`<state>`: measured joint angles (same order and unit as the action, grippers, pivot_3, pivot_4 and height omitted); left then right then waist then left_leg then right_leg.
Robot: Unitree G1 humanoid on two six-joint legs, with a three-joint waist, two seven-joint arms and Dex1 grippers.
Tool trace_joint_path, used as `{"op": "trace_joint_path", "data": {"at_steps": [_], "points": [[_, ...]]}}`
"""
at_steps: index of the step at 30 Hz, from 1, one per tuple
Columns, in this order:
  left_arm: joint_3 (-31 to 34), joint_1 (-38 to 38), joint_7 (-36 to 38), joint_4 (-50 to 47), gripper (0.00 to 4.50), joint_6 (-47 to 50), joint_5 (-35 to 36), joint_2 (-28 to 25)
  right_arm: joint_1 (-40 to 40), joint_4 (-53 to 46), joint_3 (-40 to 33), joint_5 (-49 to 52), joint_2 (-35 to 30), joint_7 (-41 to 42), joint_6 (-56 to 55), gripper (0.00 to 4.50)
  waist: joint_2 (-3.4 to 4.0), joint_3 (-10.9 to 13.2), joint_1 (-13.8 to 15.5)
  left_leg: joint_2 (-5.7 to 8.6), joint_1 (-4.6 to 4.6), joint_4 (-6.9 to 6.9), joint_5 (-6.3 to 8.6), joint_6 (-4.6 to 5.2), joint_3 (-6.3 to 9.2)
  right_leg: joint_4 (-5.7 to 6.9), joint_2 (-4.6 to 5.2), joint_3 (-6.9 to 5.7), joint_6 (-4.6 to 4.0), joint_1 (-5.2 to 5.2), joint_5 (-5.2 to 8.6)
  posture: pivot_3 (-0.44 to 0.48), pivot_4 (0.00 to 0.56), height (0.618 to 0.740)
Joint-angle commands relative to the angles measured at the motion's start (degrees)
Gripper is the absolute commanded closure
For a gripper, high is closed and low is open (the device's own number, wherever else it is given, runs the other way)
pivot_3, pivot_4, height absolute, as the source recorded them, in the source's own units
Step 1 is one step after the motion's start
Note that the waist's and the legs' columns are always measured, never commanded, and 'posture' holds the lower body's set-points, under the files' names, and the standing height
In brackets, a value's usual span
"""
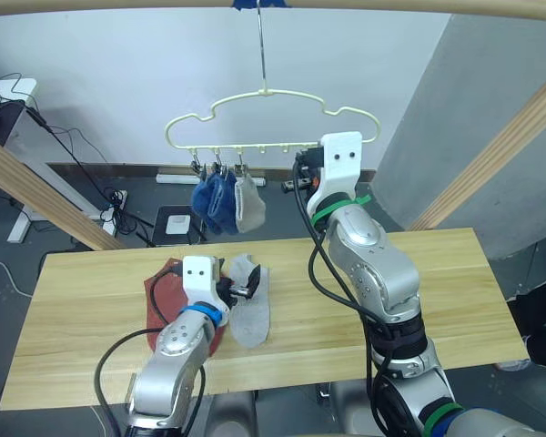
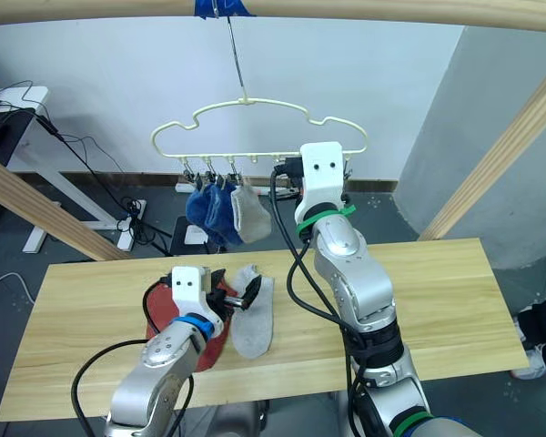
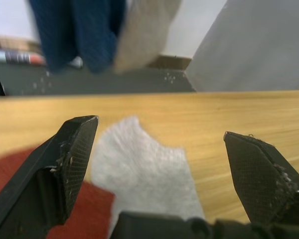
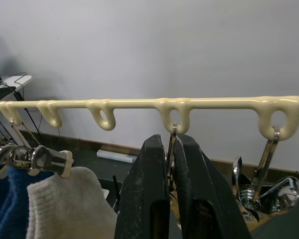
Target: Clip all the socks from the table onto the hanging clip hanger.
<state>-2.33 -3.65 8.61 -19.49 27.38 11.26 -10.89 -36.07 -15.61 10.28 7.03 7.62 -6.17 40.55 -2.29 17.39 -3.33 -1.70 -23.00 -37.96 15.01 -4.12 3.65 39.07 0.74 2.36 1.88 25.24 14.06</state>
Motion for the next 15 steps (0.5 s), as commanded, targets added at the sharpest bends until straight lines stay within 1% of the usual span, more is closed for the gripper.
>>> {"op": "trace_joint_path", "data": {"at_steps": [1, 4, 8, 11, 15], "points": [[-0.2, -1.0, -2.1, -0.6, 0.02, 0.7, -1.3, 1.5, 0.4, -3.6, -0.2, 0.2, 0.9, 0.7, 0.3, 4.5, 0.0, 0.0, 0.0, 0.0, 0.0, 0.0, 0.0, 0.0, 0.0, 0.0, 0.0, 0.0, 0.0, 0.0, 0.0, -0.073, 0.279, 0.74], [-1.4, -1.7, -2.0, -0.1, 0.02, 1.7, -1.6, 2.7, 0.4, -3.9, -0.2, 0.2, 0.9, 0.8, 0.7, 4.5, 0.0, 0.0, -0.1, 0.01, -0.01, 0.0, 0.0, 0.0, -0.03, -0.02, 0.01, 0.03, 0.0, 0.0, 0.0, -0.075, 0.281, 0.74], [-3.8, -0.5, -1.2, 1.6, 0.02, 2.0, -2.3, 3.7, 0.5, -4.2, -0.2, 0.1, 1.1, 1.0, 1.0, 4.5, 0.0, 0.0, -0.1, 0.02, -0.01, 0.0, 0.0, 0.0, -0.01, -0.02, 0.01, 0.01, 0.0, -0.01, 0.0, -0.077, 0.283, 0.74], [-3.2, 0.6, -2.8, 3.0, 0.02, 4.2, -1.7, 5.9, 0.5, -4.3, -0.2, 0.1, 1.0, 1.2, 1.4, 4.5, 0.0, 0.0, -0.1, 0.02, -0.01, 0.0, 0.0, 0.01, -0.02, -0.02, 0.0, 0.01, 0.0, -0.01, 0.0, -0.082, 0.284, 0.74], [-4.7, 0.0, -3.0, 3.0, 0.02, 5.1, -2.4, 6.6, 0.8, -4.5, -0.1, 0.0, 1.0, 1.3, 1.6, 4.5, 0.0, 0.0, -0.3, 0.02, 0.0, 0.0, 0.0, 0.02, -0.02, -0.03, 0.0, 0.03, 0.01, -0.02, 0.0, -0.092, 0.285, 0.74]]}}
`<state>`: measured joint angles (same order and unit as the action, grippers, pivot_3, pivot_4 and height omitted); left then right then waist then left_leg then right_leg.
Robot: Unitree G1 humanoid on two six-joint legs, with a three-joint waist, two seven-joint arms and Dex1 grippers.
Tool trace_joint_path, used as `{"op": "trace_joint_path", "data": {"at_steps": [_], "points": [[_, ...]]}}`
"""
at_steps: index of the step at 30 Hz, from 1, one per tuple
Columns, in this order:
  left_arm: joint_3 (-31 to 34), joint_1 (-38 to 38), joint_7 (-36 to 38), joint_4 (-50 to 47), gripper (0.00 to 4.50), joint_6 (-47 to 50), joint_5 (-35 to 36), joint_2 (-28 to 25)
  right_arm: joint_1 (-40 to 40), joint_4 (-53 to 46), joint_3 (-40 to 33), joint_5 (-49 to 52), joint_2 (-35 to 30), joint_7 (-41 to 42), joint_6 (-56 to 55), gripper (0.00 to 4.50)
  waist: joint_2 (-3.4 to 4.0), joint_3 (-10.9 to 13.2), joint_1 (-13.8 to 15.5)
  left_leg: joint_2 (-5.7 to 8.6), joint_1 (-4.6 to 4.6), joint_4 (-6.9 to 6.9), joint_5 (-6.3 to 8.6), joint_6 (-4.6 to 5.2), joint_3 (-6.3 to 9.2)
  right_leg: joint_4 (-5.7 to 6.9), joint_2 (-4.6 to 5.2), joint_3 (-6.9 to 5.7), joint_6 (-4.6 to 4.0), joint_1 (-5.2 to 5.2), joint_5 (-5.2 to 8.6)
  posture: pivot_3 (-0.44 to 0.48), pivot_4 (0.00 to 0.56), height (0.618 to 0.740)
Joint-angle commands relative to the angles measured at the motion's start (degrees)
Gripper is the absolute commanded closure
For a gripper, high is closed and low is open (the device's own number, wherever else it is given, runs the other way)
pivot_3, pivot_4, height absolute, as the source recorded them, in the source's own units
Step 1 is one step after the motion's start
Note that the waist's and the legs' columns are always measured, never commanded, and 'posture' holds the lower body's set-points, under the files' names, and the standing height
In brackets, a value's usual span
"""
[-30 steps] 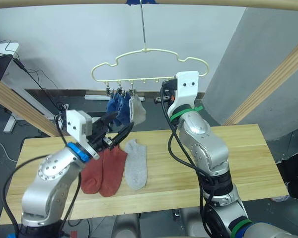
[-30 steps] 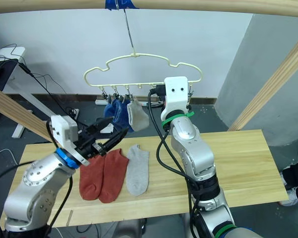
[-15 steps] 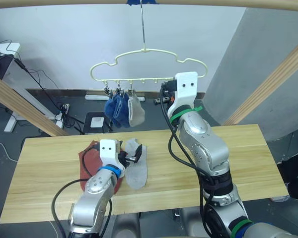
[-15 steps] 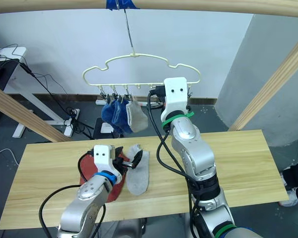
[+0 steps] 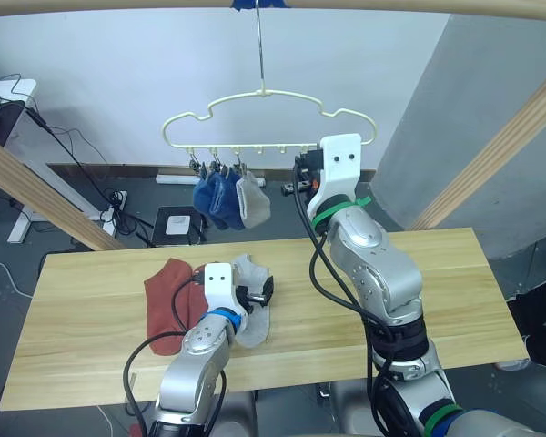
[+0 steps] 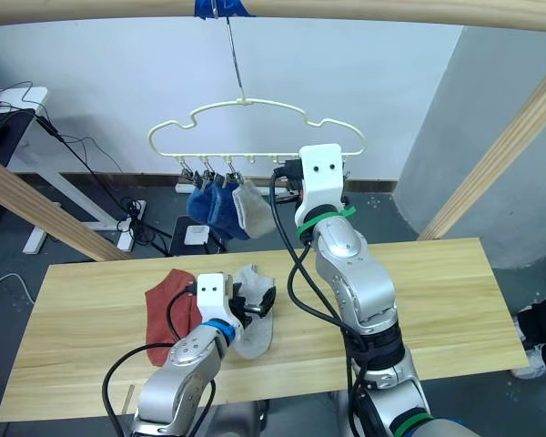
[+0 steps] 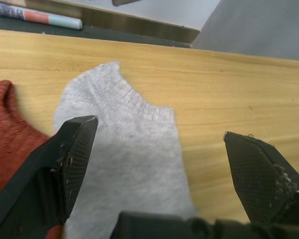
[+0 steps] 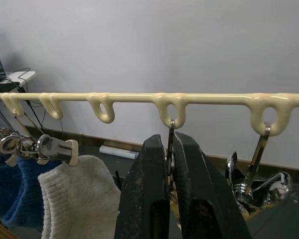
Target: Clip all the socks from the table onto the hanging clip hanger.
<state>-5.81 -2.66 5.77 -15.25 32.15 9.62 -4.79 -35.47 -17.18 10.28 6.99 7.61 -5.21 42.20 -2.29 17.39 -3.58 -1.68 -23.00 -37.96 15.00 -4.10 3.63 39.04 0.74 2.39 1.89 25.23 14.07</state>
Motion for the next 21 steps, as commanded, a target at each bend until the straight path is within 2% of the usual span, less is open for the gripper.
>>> {"op": "trace_joint_path", "data": {"at_steps": [1, 4, 9, 21], "points": [[-2.4, -1.5, -0.1, -1.8, 0.02, 0.8, -0.9, 0.7, 0.2, -3.0, -0.1, 0.1, 1.0, 0.4, 0.0, 4.5, 0.0, 0.0, -0.2, 0.0, 0.0, 0.01, 0.0, 0.0, 0.0, 0.0, 0.0, 0.0, 0.0, 0.0, 0.0, -0.092, 0.285, 0.74], [-4.1, -2.9, -0.5, -2.7, 0.02, 1.3, -1.7, 1.3, 0.4, -3.3, -0.1, 0.1, 1.0, 0.4, 0.3, 4.5, 0.0, 0.0, -0.5, 0.0, 0.0, 0.02, 0.0, 0.0, 0.0, -0.01, 0.0, 0.0, 0.0, 0.0, 0.0, -0.094, 0.286, 0.74], [-1.6, -4.2, -5.3, -2.6, 0.02, 0.3, -3.2, 4.1, 0.7, -3.7, -0.1, 0.0, 0.9, 0.4, 0.8, 4.5, 0.0, 0.0, -0.8, 0.0, 0.0, 0.02, 0.0, 0.01, 0.02, -0.02, 0.0, -0.01, 0.01, 0.0, 0.0, -0.105, 0.29, 0.74], [2.4, -1.5, -6.8, 0.8, 0.02, 7.0, -2.2, 6.5, 1.2, -4.3, 0.0, 0.1, 1.2, 0.4, 1.5, 4.5, 0.0, 0.0, -1.3, 0.01, 0.0, 0.02, -0.01, 0.03, 0.0, -0.03, -0.02, 0.01, 0.02, -0.01, 0.02, -0.111, 0.286, 0.74]]}}
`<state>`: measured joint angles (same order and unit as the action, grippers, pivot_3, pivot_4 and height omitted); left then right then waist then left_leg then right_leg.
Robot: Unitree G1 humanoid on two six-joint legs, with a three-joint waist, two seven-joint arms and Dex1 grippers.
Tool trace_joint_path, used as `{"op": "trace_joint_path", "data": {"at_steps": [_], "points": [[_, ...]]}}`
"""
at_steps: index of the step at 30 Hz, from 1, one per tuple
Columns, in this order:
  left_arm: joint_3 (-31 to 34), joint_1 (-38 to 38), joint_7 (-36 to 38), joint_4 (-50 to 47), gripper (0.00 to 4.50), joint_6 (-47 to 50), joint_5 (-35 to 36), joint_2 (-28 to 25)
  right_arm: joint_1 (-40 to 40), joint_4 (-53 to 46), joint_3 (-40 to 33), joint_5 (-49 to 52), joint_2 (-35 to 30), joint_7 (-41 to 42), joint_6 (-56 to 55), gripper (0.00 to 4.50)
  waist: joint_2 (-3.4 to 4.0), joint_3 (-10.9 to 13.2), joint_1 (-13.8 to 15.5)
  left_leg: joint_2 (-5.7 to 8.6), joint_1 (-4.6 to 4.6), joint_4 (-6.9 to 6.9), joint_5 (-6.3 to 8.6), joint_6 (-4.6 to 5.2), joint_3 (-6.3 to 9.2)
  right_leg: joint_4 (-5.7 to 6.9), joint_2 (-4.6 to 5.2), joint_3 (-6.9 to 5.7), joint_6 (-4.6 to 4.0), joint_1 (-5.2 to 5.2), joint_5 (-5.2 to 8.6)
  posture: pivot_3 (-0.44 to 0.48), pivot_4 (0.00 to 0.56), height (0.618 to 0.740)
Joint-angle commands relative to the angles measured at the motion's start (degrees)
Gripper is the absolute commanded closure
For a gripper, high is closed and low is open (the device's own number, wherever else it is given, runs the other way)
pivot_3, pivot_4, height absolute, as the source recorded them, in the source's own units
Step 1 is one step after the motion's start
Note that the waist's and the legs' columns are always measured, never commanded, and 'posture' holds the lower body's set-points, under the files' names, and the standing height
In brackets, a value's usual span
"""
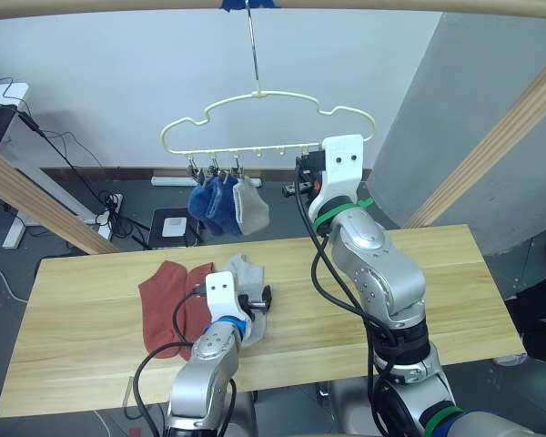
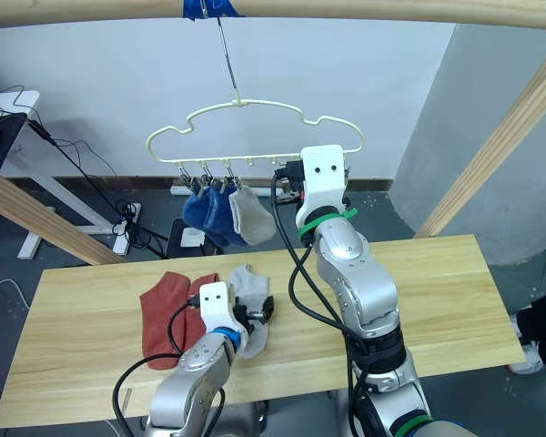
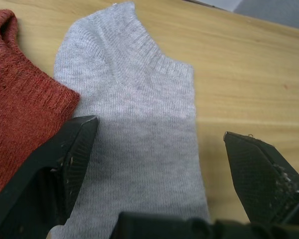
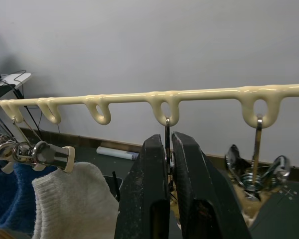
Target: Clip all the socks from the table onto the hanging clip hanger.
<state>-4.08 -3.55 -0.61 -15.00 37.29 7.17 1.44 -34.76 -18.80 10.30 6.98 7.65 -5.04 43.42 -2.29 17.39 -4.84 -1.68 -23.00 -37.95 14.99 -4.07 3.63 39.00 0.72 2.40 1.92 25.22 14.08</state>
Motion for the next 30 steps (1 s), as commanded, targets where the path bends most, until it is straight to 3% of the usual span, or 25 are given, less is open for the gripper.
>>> {"op": "trace_joint_path", "data": {"at_steps": [1, 6, 18, 22, 26, 30], "points": [[0.8, -0.6, -0.5, 0.5, 0.02, 1.9, 0.2, 0.3, 0.5, -2.7, 0.0, 0.1, 1.2, 0.2, 0.4, 4.5, 0.0, 0.0, 0.0, 0.0, 0.0, 0.0, 0.0, 0.0, 0.0, 0.0, 0.0, 0.0, 0.0, -0.01, 0.0, -0.111, 0.286, 0.74], [-0.2, -0.9, 0.8, 0.4, 1.14, 3.0, -0.5, -1.2, 0.6, -2.8, 0.2, 0.0, 1.2, 0.2, 0.4, 4.5, 0.0, 0.0, 0.0, 0.0, 0.03, 0.0, 0.0, 0.0, 0.0, 0.0, 0.0, 0.0, 0.03, -0.02, 0.02, -0.114, 0.283, 0.74], [0.6, -0.6, 6.0, 0.2, 4.48, 2.0, 1.1, -3.7, 0.6, -2.6, 0.0, 0.2, 1.3, 0.2, 0.3, 4.5, 0.0, 0.0, 0.0, 0.01, 0.02, 0.02, 0.0, 0.0, 0.0, -0.04, 0.0, 0.0, 0.04, -0.02, 0.03, -0.115, 0.275, 0.74], [-1.3, -0.8, 10.2, -0.1, 4.48, -1.8, 0.4, -7.1, 0.4, -2.5, -0.1, 0.1, 1.3, 0.2, 0.3, 4.5, 0.01, 0.0, 0.0, 0.01, 0.01, 0.02, 0.0, 0.0, -0.01, -0.05, 0.01, 0.01, 0.05, -0.02, 0.03, -0.116, 0.277, 0.74], [-5.3, -1.3, 16.4, -2.0, 4.48, -11.8, -2.1, -13.6, 0.4, -2.7, -0.3, 0.1, 1.1, 0.2, 0.4, 4.5, 0.02, 0.0, 0.0, -0.02, 0.01, 0.09, 0.0, 0.0, 0.0, -0.05, 0.0, 0.01, 0.01, 0.02, 0.01, -0.12, 0.28, 0.74], [-4.2, -1.4, 20.0, -2.0, 4.48, -22.8, -2.7, -17.4, 0.4, -2.6, -0.4, -0.1, 1.0, 0.1, 0.2, 4.5, 0.03, 0.0, 0.0, -0.02, 0.01, 0.1, 0.0, 0.0, -0.04, -0.08, 0.02, 0.04, 0.01, 0.03, 0.01, -0.116, 0.28, 0.74]]}}
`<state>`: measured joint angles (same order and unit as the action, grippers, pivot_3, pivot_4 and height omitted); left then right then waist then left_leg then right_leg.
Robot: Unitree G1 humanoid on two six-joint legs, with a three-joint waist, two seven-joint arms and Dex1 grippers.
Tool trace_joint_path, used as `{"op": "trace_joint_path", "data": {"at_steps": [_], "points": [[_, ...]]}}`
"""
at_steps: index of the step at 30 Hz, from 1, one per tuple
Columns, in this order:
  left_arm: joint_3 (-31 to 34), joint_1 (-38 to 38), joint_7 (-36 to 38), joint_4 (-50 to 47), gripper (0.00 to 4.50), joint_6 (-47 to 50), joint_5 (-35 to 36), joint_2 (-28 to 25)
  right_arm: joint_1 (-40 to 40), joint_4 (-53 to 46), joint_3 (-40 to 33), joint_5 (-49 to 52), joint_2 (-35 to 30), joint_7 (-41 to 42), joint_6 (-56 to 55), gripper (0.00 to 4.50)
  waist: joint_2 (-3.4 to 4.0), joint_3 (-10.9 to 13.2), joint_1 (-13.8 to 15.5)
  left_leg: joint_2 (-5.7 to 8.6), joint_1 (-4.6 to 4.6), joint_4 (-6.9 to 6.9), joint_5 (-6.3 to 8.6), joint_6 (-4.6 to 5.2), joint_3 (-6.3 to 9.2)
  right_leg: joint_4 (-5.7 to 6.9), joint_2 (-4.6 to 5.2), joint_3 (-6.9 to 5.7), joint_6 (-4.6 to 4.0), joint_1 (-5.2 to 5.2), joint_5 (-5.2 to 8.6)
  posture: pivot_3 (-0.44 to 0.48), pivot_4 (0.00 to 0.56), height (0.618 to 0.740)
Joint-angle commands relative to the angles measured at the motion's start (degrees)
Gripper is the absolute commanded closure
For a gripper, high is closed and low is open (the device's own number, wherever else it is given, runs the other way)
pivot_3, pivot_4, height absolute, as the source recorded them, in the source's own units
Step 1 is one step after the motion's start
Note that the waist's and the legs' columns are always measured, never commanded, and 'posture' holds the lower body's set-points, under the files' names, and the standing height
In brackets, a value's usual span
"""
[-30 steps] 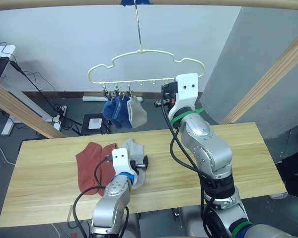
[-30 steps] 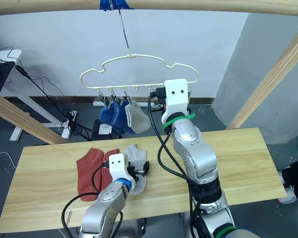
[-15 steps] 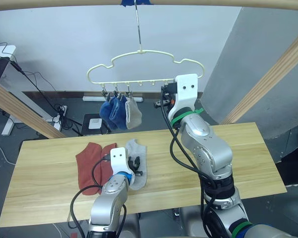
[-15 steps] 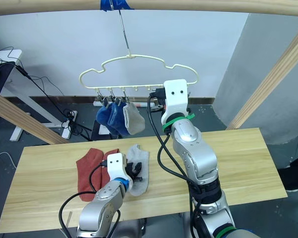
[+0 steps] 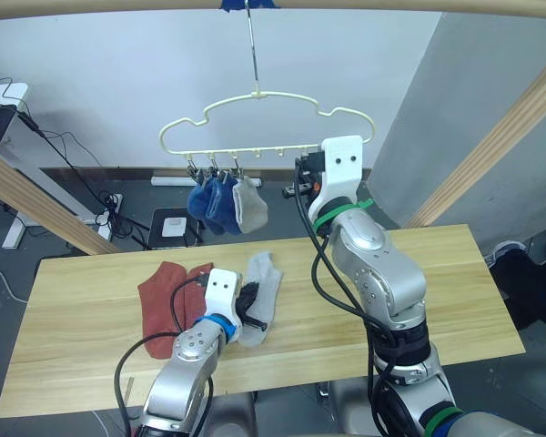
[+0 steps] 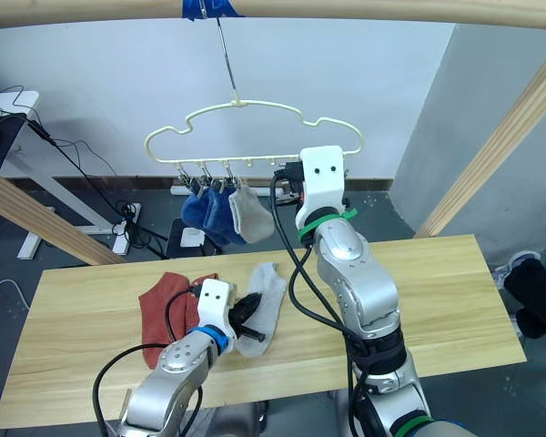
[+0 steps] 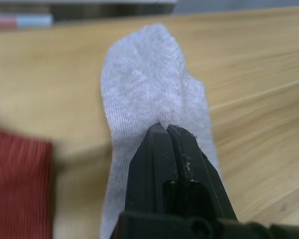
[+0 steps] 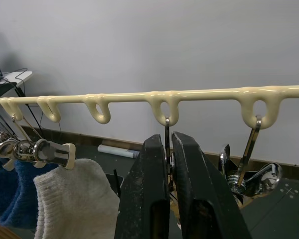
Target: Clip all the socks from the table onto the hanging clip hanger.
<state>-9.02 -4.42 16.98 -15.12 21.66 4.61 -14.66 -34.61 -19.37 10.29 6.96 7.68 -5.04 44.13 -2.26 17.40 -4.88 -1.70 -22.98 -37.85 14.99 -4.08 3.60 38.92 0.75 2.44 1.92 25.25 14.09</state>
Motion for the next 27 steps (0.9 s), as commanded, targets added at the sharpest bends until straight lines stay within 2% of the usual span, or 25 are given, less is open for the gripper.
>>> {"op": "trace_joint_path", "data": {"at_steps": [1, 5, 13, 27], "points": [[1.0, -0.7, 3.2, -1.7, 4.48, -9.1, -0.3, -2.2, 0.3, -2.0, -0.4, -0.1, 1.0, 0.1, -0.6, 4.5, 0.01, 0.0, 0.0, -0.01, 0.0, 0.01, 0.0, 0.0, 0.0, 0.0, 0.0, 0.0, 0.0, 0.01, 0.0, -0.114, 0.28, 0.74], [0.7, -1.4, 5.9, -0.4, 4.48, -14.0, -0.6, -4.2, 0.2, -1.8, -0.3, -0.2, 1.0, 0.1, -0.9, 4.5, 0.01, 0.0, 0.0, -0.02, -0.01, 0.03, 0.0, 0.0, -0.01, -0.02, 0.0, 0.0, 0.0, 0.02, 0.01, -0.114, 0.278, 0.74], [0.3, 0.7, 4.3, 3.1, 4.48, -27.3, -5.5, -4.0, -0.1, -2.7, -0.6, 0.2, 1.4, 0.2, -1.3, 4.5, 0.02, 0.0, 0.0, -0.01, -0.02, 0.02, 0.0, 0.0, -0.02, -0.04, 0.01, 0.0, 0.01, 0.02, 0.01, -0.12, 0.277, 0.74], [0.1, 13.1, 6.0, 10.1, 4.48, -27.7, -2.9, 2.5, -0.6, -3.2, -1.0, 2.6, 2.5, 0.2, 0.0, 4.5, 0.02, 0.0, -0.1, 0.01, -0.05, 0.02, 0.0, 0.01, 0.0, -0.03, -0.01, -0.03, 0.01, 0.02, 0.01, -0.127, 0.278, 0.74]]}}
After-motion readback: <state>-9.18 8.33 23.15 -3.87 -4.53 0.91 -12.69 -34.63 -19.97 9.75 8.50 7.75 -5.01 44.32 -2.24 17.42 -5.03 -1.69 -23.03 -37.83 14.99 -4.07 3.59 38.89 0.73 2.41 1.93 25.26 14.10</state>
